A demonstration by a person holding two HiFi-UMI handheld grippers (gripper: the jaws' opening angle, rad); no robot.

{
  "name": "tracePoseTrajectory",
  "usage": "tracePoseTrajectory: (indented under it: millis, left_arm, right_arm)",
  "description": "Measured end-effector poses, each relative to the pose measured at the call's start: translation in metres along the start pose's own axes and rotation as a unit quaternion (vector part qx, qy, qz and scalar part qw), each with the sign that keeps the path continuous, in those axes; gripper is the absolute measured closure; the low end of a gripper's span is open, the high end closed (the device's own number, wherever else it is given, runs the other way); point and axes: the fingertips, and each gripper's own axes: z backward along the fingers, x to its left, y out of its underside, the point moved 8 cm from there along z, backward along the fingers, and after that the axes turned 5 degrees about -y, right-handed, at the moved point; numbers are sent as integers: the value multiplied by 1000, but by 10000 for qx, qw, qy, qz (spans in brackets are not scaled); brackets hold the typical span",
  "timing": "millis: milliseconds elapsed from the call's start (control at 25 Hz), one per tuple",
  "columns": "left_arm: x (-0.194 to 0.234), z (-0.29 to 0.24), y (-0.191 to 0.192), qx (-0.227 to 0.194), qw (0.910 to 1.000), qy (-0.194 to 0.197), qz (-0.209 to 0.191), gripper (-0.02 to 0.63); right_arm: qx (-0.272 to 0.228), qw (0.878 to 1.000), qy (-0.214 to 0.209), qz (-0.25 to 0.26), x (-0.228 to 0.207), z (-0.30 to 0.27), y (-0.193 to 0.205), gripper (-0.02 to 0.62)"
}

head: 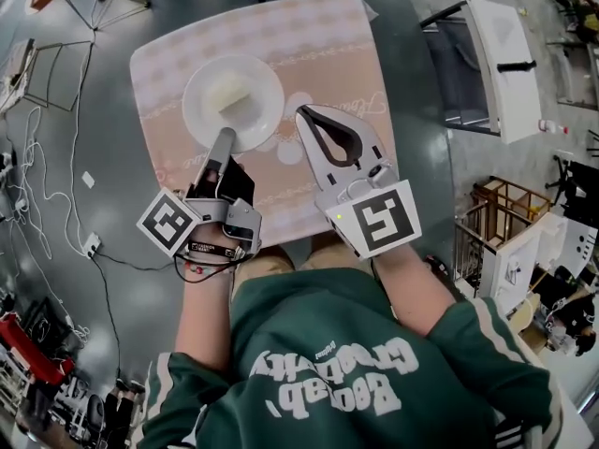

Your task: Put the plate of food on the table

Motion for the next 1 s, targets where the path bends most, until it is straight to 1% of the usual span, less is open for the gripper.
tracePoseTrajectory:
  millis: [120,280,440,560,680,840,1000]
  left_arm:
    - [14,-24,-10,30,10000,-43,47,577]
    - [37,-52,-23,146,9996,-227,-4,577]
    - [41,-52,-25,197,9995,-265,-6,577]
    - [46,-58,-25,258,9991,-327,27,577]
    - [49,-65,-26,325,9989,-323,20,577]
    - [60,-85,-29,385,9989,-254,81,575]
    - [74,-101,-35,462,9986,-267,61,575]
  right_arm:
    - [107,9999,-13,-76,-14,-20,16,580]
    - [236,9996,31,-149,-38,-45,34,580]
    - [185,9993,166,-263,-42,-47,33,580]
    - [140,9995,228,-184,-47,-52,34,580]
    - [147,9991,274,-271,-50,-57,38,580]
    - [247,9987,246,-374,-55,-74,54,580]
    - [298,9976,297,-543,-59,-90,70,580]
